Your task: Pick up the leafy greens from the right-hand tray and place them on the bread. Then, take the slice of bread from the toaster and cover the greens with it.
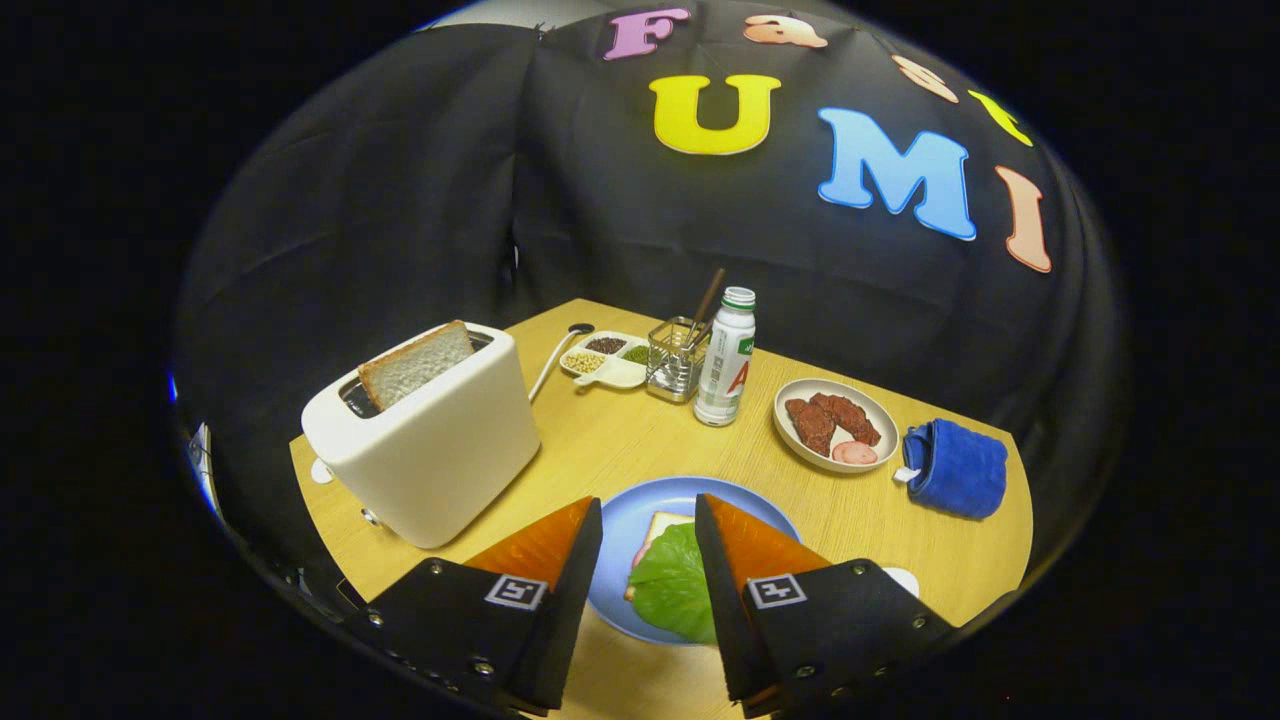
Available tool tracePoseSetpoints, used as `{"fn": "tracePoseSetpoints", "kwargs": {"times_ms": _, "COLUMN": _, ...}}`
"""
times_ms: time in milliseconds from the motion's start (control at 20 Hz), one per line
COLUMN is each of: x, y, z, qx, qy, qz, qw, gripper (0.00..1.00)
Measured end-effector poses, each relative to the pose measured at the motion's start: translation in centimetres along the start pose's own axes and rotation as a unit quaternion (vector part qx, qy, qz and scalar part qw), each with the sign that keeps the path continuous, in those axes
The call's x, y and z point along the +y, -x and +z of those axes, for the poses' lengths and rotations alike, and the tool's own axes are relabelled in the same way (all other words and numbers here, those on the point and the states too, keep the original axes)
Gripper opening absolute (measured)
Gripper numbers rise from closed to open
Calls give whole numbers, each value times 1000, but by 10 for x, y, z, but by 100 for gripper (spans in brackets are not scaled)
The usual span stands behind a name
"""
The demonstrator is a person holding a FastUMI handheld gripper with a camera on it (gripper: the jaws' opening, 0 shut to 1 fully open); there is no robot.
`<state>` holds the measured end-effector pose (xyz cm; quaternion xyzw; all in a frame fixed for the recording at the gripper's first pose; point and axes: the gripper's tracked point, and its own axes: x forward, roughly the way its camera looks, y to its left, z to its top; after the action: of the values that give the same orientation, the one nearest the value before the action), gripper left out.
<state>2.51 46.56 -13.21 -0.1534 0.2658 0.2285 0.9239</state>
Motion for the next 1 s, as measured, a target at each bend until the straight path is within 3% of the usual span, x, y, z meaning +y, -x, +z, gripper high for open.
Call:
{"fn": "tracePoseSetpoints", "kwargs": {"times_ms": 250, "x": 44, "y": 20, "z": 27, "qx": -106, "qy": -35, "qz": -17, "qw": 994, "gripper": 58}}
{"fn": "tracePoseSetpoints", "kwargs": {"times_ms": 500, "x": 99, "y": 31, "z": 47, "qx": -170, "qy": -45, "qz": -26, "qw": 984, "gripper": 55}}
{"fn": "tracePoseSetpoints", "kwargs": {"times_ms": 600, "x": 128, "y": 28, "z": 52, "qx": -182, "qy": -41, "qz": -13, "qw": 982, "gripper": 43}}
{"fn": "tracePoseSetpoints", "kwargs": {"times_ms": 1000, "x": 192, "y": -15, "z": 52, "qx": -165, "qy": -3, "qz": -28, "qw": 986, "gripper": 43}}
